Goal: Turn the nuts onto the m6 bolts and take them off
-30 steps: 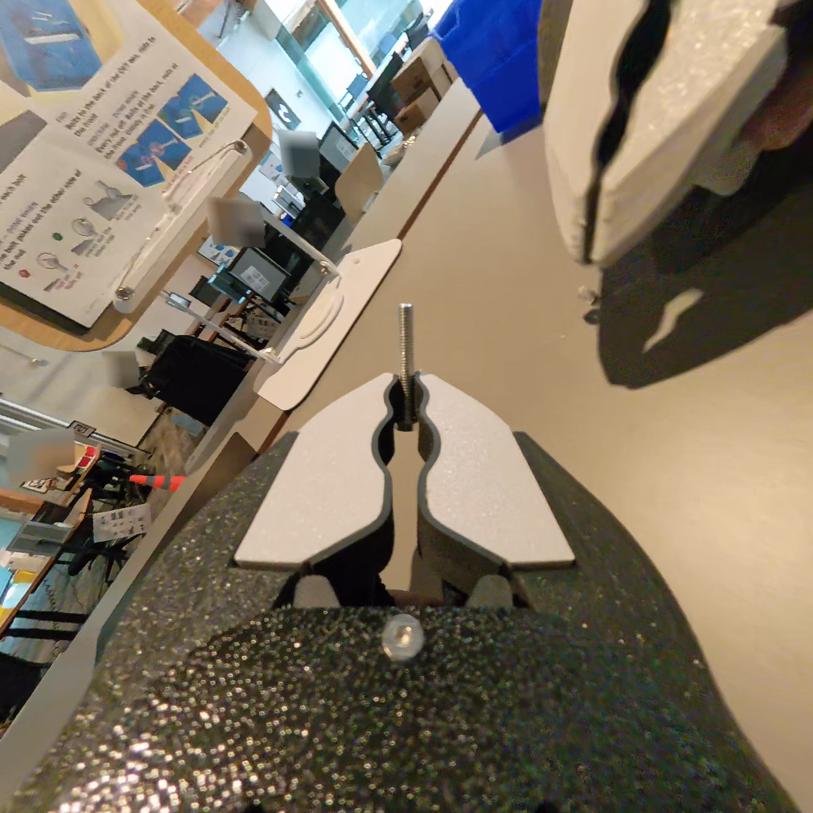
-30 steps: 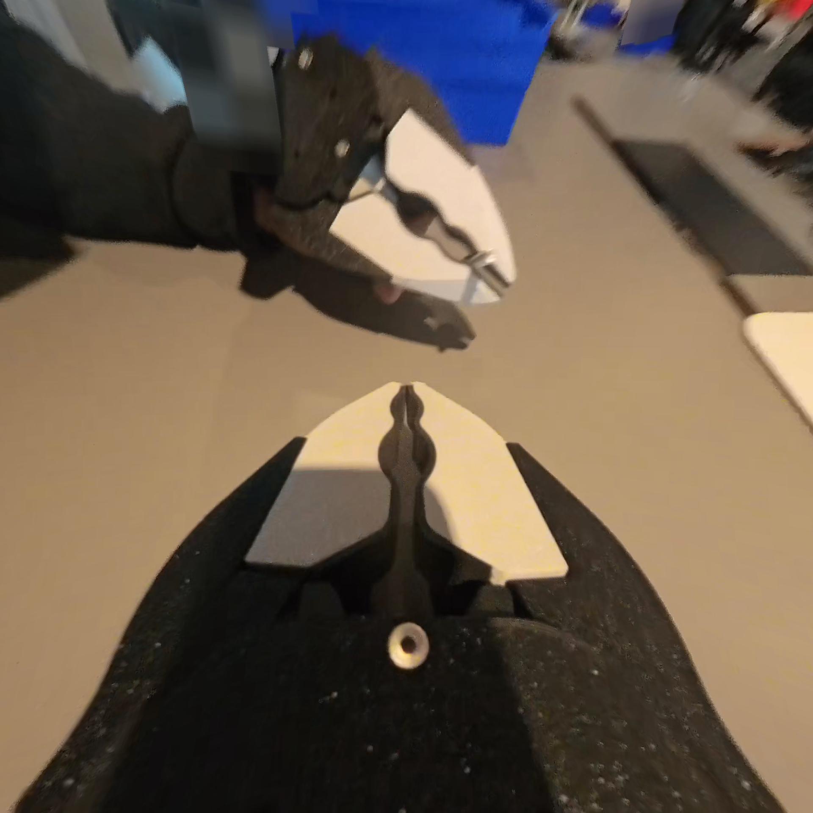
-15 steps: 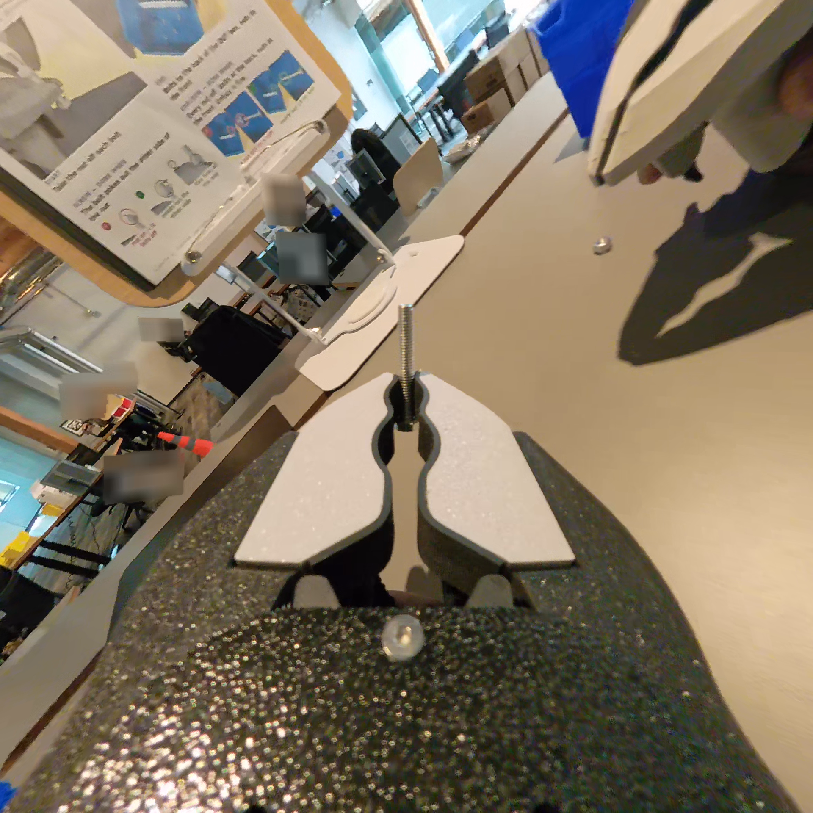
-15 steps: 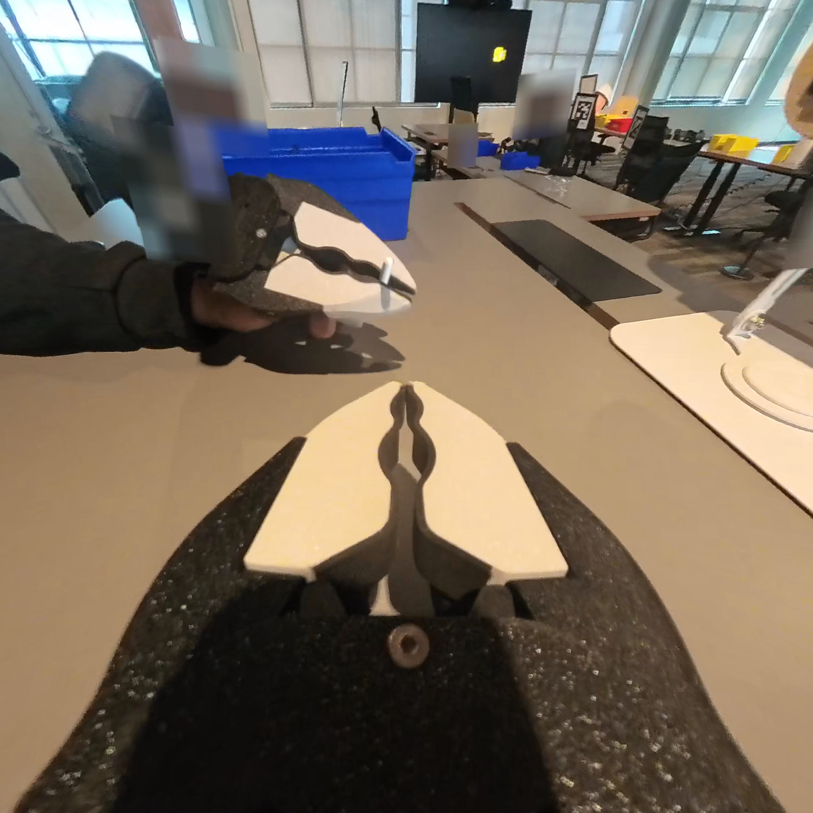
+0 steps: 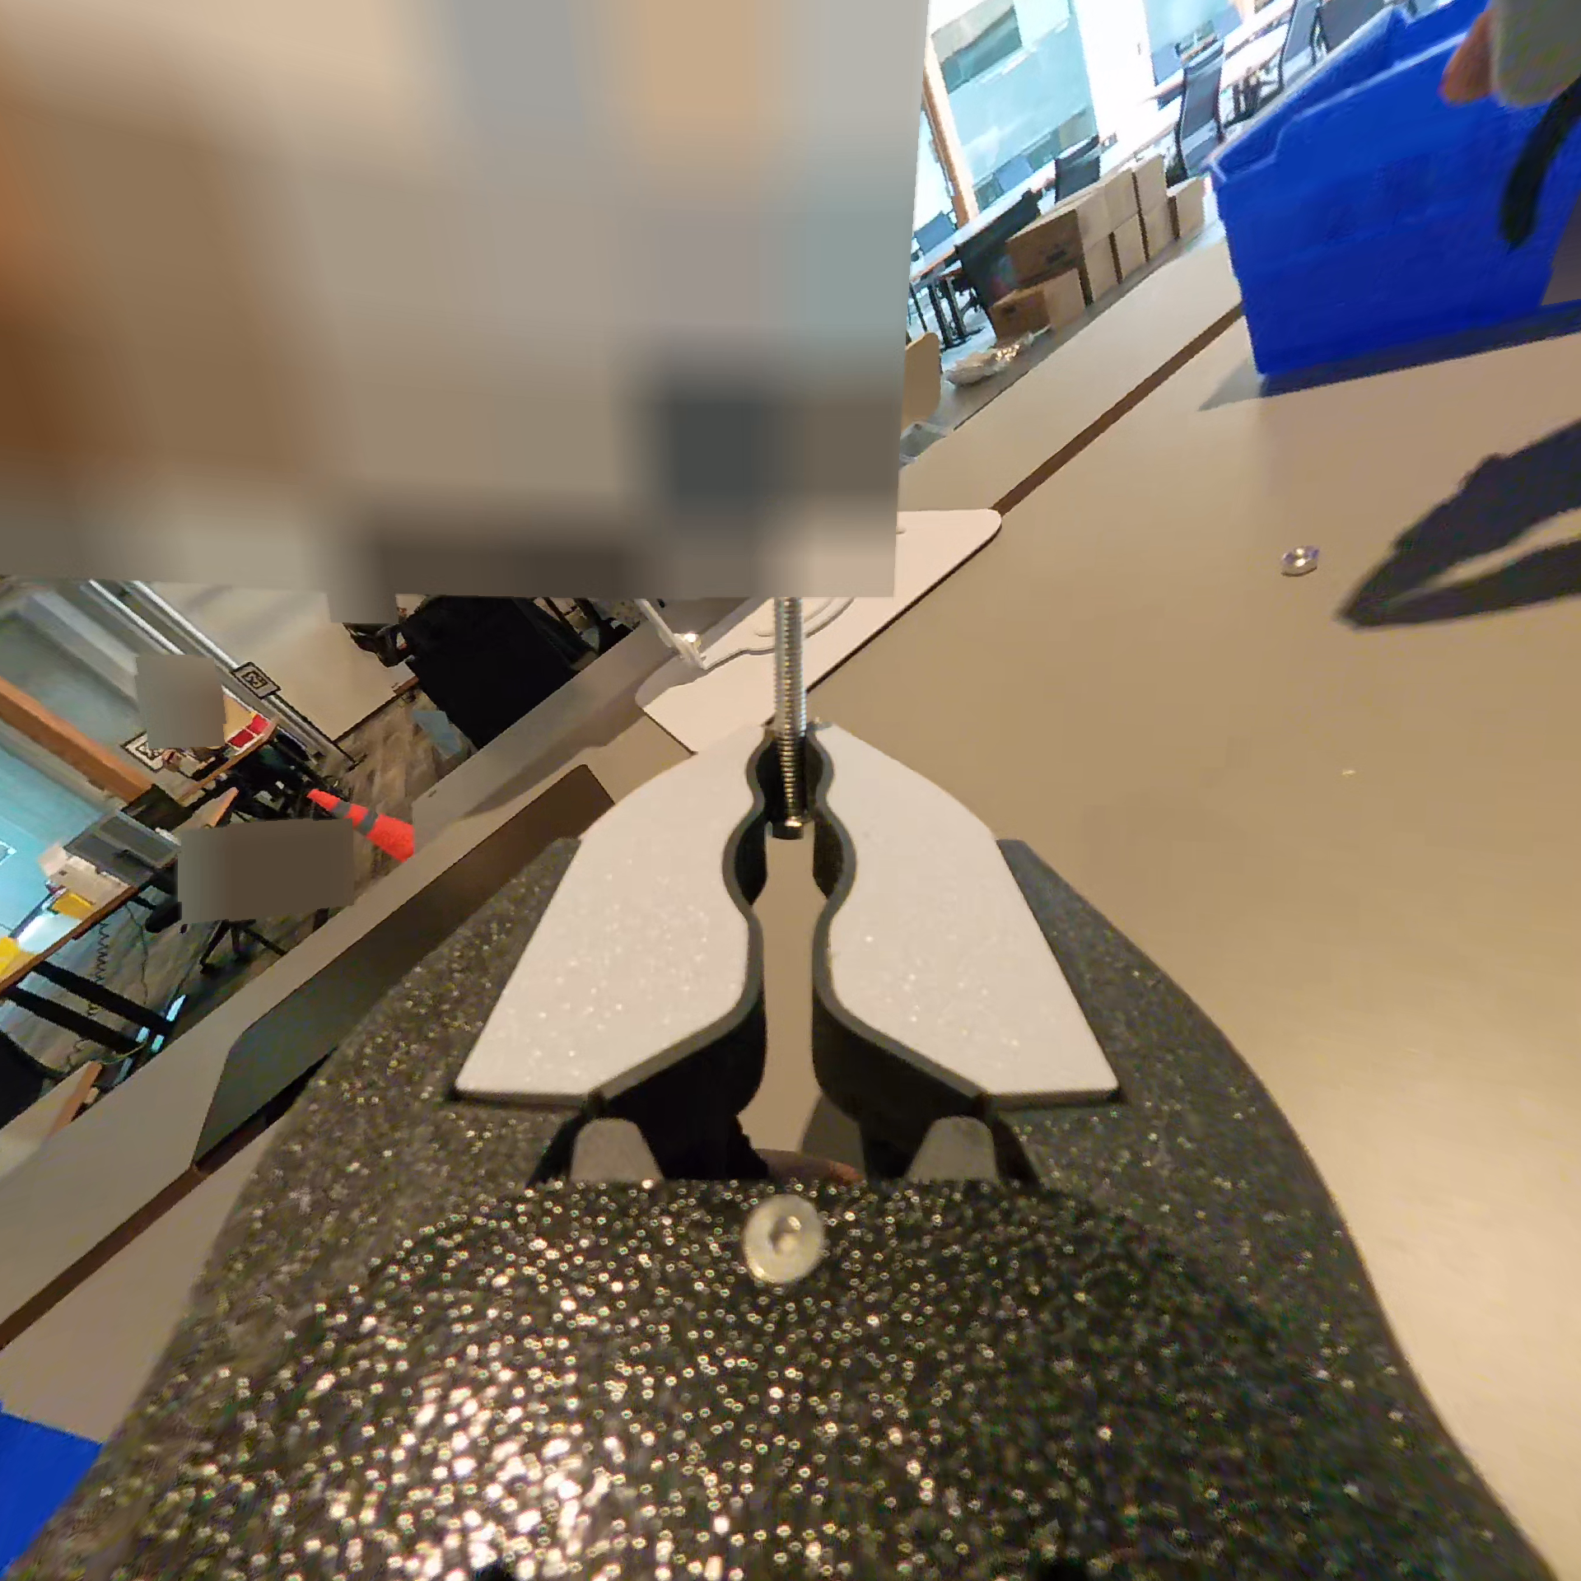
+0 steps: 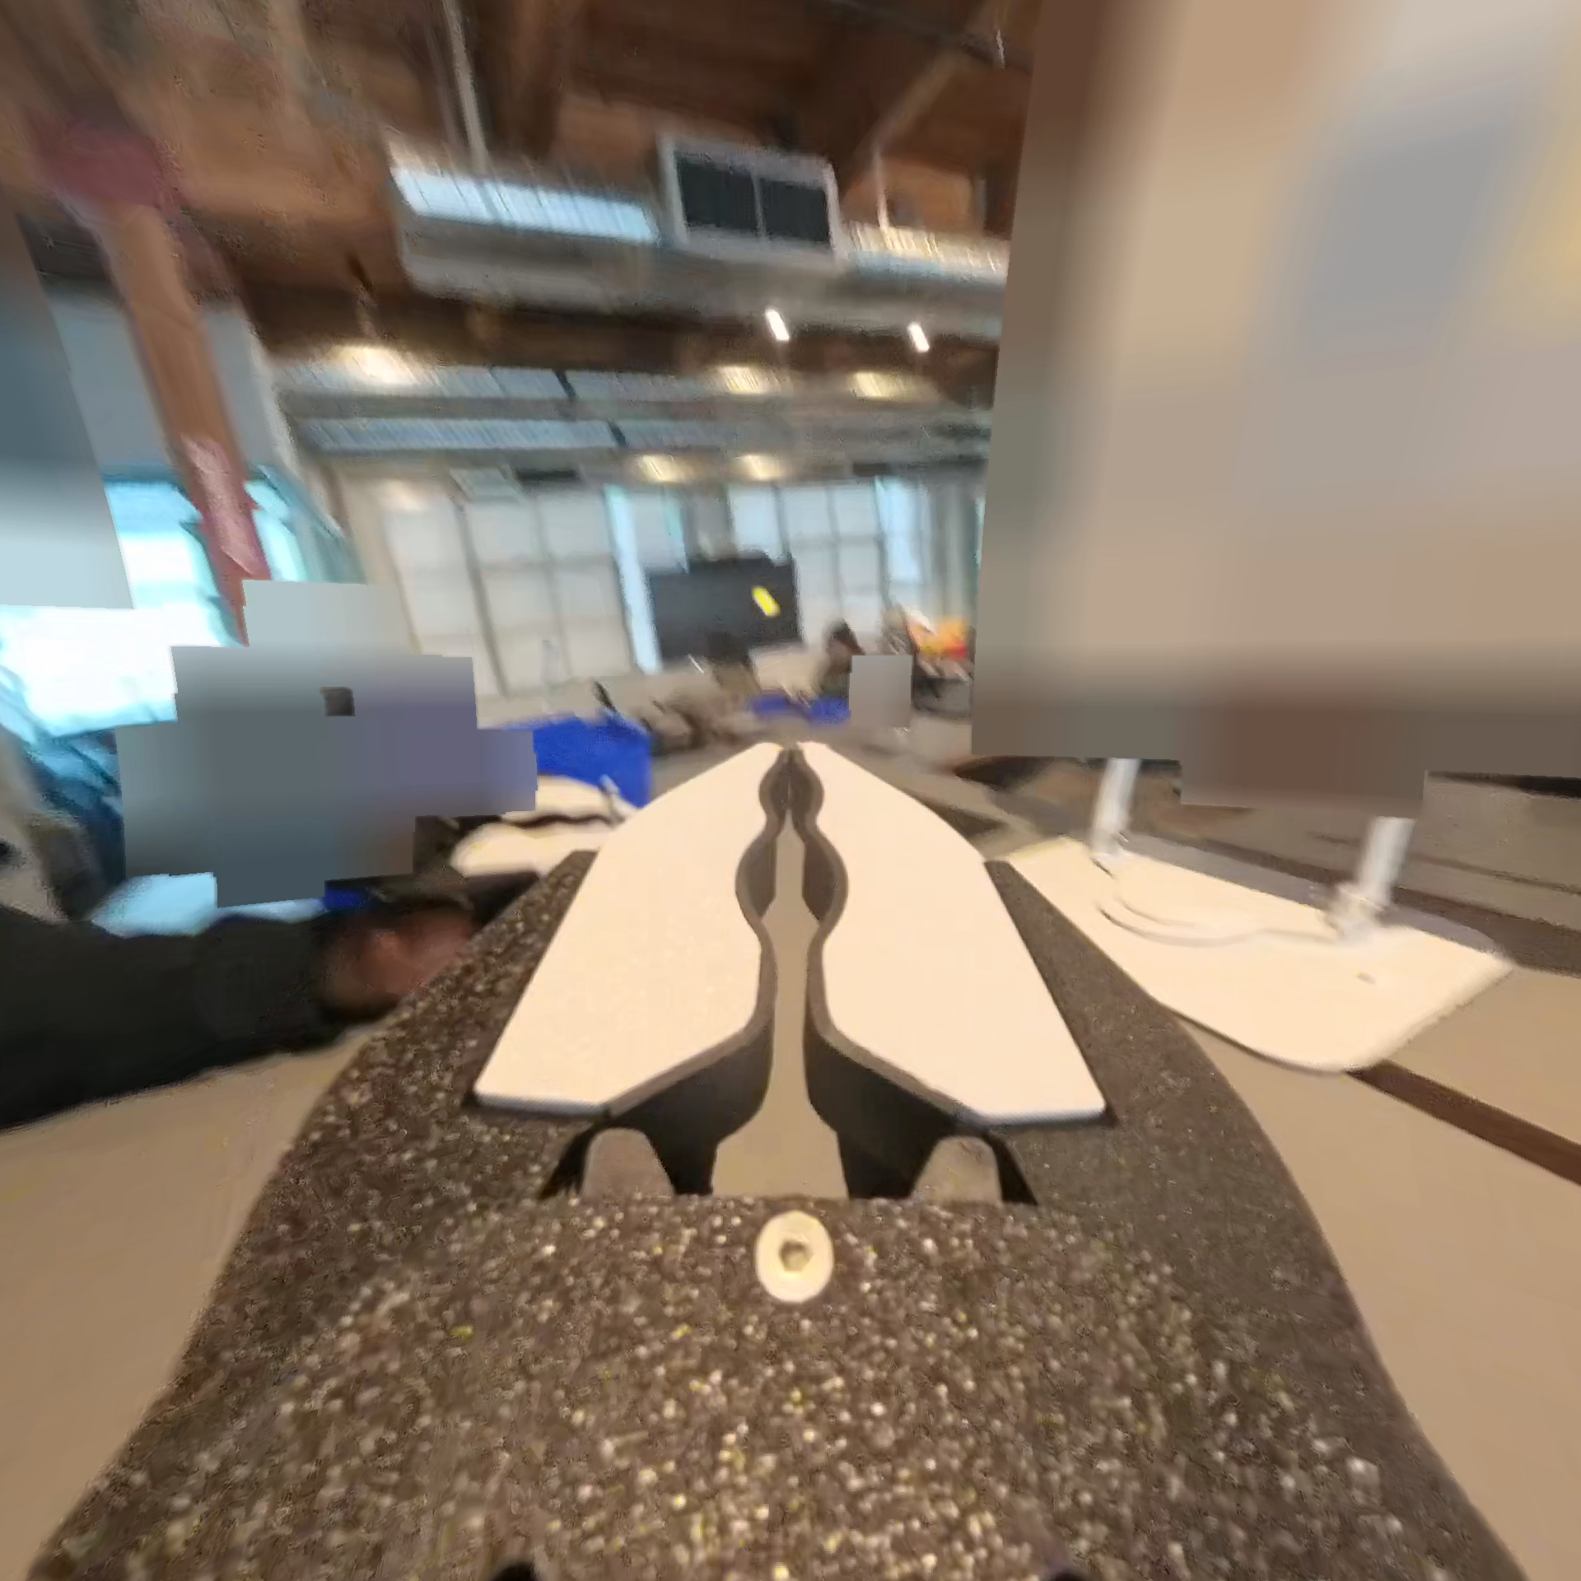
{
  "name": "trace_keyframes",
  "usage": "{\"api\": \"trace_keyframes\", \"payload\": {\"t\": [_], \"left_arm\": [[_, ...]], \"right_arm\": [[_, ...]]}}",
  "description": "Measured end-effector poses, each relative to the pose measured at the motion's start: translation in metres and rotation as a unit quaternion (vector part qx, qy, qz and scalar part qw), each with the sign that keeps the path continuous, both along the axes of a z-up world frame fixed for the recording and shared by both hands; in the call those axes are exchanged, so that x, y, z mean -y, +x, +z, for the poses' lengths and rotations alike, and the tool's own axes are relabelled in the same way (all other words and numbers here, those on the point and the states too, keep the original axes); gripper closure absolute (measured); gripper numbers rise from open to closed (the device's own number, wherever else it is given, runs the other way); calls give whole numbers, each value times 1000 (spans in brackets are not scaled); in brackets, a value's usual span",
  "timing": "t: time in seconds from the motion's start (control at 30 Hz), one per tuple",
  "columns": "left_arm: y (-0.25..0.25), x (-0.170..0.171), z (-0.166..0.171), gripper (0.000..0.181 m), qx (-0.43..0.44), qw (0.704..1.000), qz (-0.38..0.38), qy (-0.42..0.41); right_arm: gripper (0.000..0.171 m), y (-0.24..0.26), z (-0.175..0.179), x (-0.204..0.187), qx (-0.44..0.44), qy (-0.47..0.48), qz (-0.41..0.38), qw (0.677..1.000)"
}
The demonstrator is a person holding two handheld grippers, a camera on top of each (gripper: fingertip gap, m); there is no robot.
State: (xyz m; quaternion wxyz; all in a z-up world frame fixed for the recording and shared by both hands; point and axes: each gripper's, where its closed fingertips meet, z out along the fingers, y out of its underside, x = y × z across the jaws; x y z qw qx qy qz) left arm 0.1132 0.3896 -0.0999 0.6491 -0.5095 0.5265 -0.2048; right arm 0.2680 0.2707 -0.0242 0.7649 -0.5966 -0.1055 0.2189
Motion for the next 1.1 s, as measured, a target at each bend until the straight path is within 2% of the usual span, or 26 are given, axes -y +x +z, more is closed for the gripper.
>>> {"api": "trace_keyframes", "payload": {"t": [0.07, 0.17, 0.23, 0.3, 0.33, 0.5, 0.67, 0.8, 0.97, 1.03, 1.1], "left_arm": [[3, 2, -4, 177, -14, 1000, -3, 10], [4, 4, -6, 177, -24, 1000, -7, 17], [4, 4, -6, 177, -23, 1000, -8, 14], [4, 5, -6, 177, -24, 1000, -9, 14], [4, 5, -6, 177, -25, 1000, -10, 16], [6, 6, -7, 177, -30, 999, -12, 20], [8, 9, -9, 177, -37, 999, -17, 25], [9, 10, -9, 177, -39, 999, -21, 26], [13, 13, -13, 177, -52, 998, -27, 36], [15, 15, -15, 177, -61, 997, -34, 43], [21, 17, -17, 177, -69, 995, -40, 53]], "right_arm": [[171, -1, -33, -18, 99, -95, -55, 989], [169, 4, -92, -31, 211, -259, -102, 937], [158, 4, -126, -28, 237, -344, -90, 904], [152, 5, -142, -25, 231, -387, -80, 889], [147, 6, -141, -26, 224, -385, -79, 892], [148, 8, -147, -24, 186, -418, -51, 888], [151, 5, -164, -26, 233, -457, -49, 857], [161, 7, -165, -28, 235, -459, -58, 855], [162, 0, -164, -27, 250, -451, -35, 856], [162, -7, -150, -32, 257, -399, -27, 880], [162, -20, -117, -40, 219, -295, -5, 930]]}}
